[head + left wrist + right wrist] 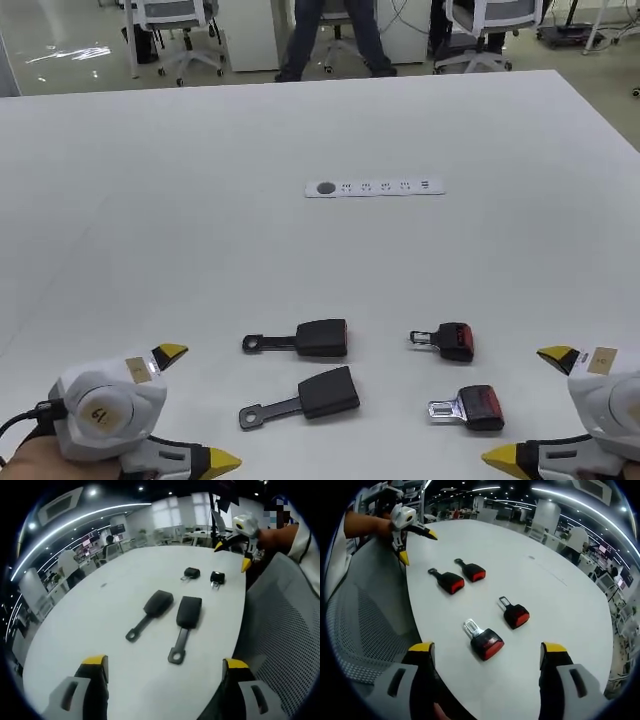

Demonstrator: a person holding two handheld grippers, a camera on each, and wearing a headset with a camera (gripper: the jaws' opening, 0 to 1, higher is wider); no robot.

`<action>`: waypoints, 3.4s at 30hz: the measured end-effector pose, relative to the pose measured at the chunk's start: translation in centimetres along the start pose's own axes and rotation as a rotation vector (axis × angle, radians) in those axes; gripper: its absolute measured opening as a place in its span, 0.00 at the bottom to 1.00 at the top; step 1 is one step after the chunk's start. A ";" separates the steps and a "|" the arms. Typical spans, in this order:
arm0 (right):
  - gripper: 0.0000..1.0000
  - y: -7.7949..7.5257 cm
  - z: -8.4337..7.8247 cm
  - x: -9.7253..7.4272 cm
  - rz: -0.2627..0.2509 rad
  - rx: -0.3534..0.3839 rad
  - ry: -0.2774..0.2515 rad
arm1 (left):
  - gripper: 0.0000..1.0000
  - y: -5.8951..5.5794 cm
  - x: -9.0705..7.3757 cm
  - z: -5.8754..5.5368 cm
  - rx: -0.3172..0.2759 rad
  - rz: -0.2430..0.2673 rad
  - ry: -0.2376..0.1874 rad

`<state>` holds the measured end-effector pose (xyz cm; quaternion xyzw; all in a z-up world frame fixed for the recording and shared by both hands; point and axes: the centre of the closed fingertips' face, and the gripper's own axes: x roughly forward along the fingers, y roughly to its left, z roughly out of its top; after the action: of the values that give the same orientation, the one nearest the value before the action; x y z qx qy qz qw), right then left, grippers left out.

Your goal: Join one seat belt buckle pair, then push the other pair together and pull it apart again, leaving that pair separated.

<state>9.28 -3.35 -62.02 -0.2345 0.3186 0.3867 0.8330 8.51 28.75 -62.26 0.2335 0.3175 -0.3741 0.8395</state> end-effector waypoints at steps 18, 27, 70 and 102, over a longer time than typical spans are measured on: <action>0.91 -0.3 0.6 -0.2 -0.009 -0.005 -0.023 | 1.00 0.7 -0.1 -0.6 -0.032 0.025 0.033; 1.00 -0.1 0.5 0.9 0.000 -0.032 0.005 | 1.00 1.0 0.0 -0.8 -0.052 0.020 0.038; 0.73 -0.4 -0.5 4.4 0.190 -0.258 0.110 | 0.80 -0.8 7.8 3.8 -0.015 -0.154 0.076; 0.39 0.2 -2.9 6.3 0.455 -0.334 0.198 | 0.43 -5.1 11.5 5.2 0.175 -0.366 0.119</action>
<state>11.31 -1.95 -68.51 -0.3273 0.3745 0.5859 0.6398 12.36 16.90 -67.58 0.2656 0.3700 -0.5318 0.7140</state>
